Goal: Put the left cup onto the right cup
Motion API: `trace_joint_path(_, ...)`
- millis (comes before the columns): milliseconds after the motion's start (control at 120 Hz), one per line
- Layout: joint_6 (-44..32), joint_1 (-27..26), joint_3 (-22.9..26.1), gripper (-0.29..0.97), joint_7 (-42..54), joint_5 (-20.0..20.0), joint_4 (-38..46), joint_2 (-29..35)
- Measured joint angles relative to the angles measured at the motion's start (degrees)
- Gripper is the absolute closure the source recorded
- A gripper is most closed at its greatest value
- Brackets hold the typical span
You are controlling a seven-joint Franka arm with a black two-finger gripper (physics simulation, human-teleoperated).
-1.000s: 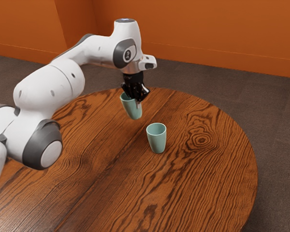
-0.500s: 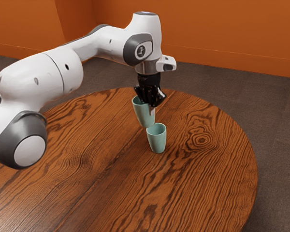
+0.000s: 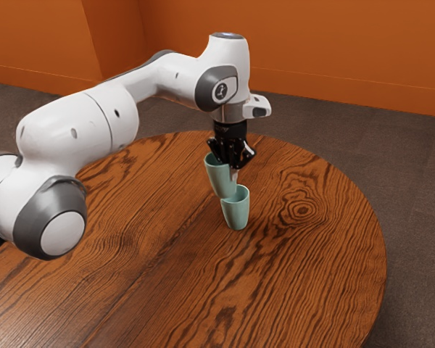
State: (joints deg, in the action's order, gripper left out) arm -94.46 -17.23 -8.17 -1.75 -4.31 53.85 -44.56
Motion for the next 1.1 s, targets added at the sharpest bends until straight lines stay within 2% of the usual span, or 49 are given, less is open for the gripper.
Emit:
trace_joint_path(125,0.14,0.08,0.18,0.78,-0.31,-0.02,-4.26,-2.89)
trace_joint_path(292,0.35,0.09,0.26,0.78,-0.66,-0.02,-6.13,-3.52)
trace_joint_path(1100,0.07,0.09,0.73,0.78,-1.46,-0.12,-6.33,-4.36)
